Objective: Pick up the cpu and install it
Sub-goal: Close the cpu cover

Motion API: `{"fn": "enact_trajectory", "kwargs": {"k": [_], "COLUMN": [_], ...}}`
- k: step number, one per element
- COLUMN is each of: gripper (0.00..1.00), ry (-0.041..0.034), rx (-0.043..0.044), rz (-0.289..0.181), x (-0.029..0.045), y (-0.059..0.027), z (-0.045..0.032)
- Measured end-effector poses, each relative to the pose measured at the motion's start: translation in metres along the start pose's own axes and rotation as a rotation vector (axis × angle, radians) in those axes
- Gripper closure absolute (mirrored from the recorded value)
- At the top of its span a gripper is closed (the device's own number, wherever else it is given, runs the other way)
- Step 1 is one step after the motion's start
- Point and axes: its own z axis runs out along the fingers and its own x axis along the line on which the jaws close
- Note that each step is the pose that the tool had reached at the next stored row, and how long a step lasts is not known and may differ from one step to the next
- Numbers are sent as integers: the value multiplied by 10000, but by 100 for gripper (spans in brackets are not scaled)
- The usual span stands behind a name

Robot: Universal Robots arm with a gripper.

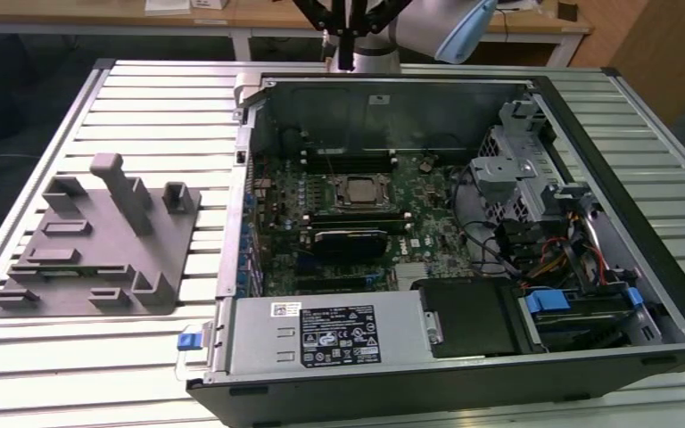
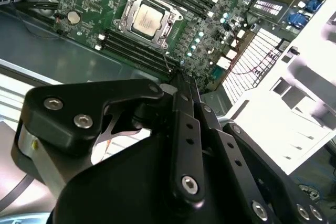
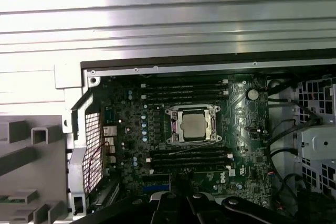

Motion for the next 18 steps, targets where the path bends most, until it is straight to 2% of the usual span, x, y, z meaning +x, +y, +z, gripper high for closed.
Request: {"fn": "enact_trajectory", "kwargs": {"k": [6, 18], "gripper": [89, 89], "ry": [0, -5], "rx": [-1, 0], "rz": [0, 1], "x": [0, 0], "y": [0, -2], "z": [44, 260]}}
